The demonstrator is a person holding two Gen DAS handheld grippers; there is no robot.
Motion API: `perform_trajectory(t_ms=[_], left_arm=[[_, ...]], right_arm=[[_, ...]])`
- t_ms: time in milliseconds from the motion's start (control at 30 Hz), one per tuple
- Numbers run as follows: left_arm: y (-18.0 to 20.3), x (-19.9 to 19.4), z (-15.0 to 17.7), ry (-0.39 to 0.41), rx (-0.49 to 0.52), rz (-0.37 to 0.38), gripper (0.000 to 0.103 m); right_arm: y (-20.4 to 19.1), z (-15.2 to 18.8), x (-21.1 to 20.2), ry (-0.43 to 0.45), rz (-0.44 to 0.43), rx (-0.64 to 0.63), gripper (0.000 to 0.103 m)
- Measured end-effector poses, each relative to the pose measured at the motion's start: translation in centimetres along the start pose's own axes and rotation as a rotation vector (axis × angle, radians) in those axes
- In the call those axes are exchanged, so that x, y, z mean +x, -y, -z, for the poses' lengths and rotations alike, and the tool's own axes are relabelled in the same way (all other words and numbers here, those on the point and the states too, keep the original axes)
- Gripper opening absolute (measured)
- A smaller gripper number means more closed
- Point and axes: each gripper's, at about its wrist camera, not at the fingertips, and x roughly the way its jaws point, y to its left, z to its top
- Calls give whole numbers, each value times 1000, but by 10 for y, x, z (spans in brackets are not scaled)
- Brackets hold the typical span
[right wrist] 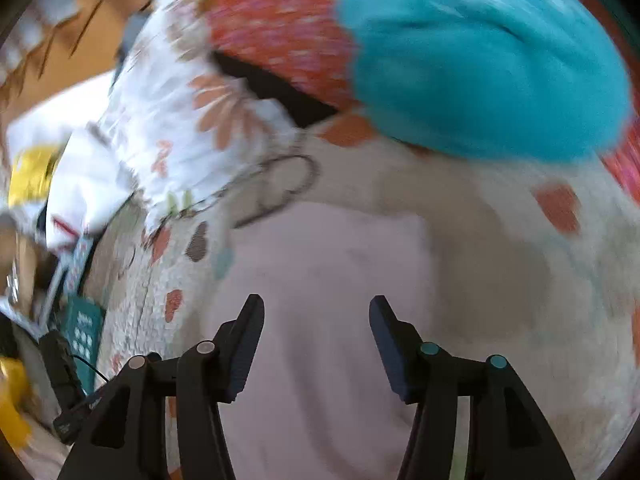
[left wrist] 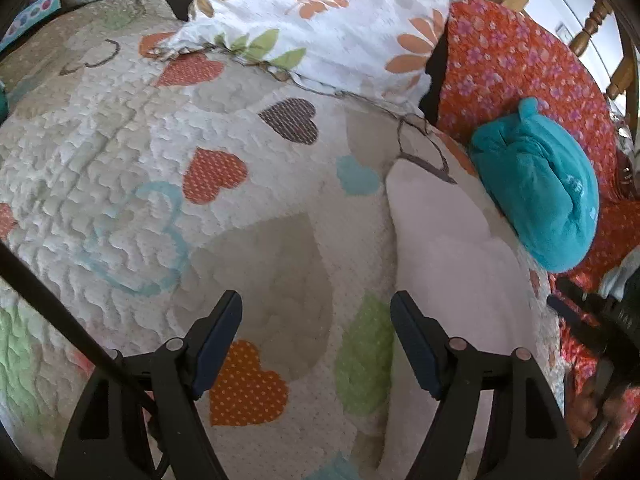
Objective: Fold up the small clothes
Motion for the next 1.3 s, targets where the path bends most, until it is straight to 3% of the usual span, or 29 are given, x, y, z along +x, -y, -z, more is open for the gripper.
perform_trajectory(t_ms=[100,200,267,367,500,533,567,600,633,767,833,900,967,1100,1133,1167,1200,1300], left_arm=[[4,9,7,-40,-5,35,76],[12,24,14,-91,0,63,76],[18,31,19,-101,10,68,76],[27,40,26,-106,27,79,77],[34,41,29,-97,38,63,79],[34,40,29,-99,35,62,79],[32,39,28,-101,30,68,79],[32,38,27,-101,25,78,79],[31,37,26,-99,18,87,79],[28,35,24,-88,8,91,80],[25,37,24,-102,-7,118,81],[24,42,23,-122,-26,164,85],[27,50,23,-138,-36,218,92],[43,58,25,-101,23,215,95],[49,58,25,-109,48,211,90],[54,58,26,-119,73,225,78],[60,57,26,-149,95,271,37],[70,43,21,-123,134,239,33]], right_arm=[[29,15,-7,-8,-4,75,60],[31,17,-5,-37,6,56,60],[26,16,-8,-16,50,8,60],[25,18,-3,-28,40,-11,61],[27,27,20,-108,17,-13,61],[26,29,29,-154,-1,-18,58],[26,31,35,-189,20,-30,42],[27,31,39,-208,120,-46,41],[31,30,39,-211,152,-35,41],[41,28,27,-173,176,17,46],[38,30,18,-126,142,7,50],[36,30,16,-108,93,1,66],[36,28,21,-109,12,15,74],[39,25,57,-161,1,6,74],[39,26,61,-165,-16,13,73],[37,27,61,-156,-37,24,56],[35,26,60,-165,-73,38,43],[32,19,36,-109,-205,98,34]])
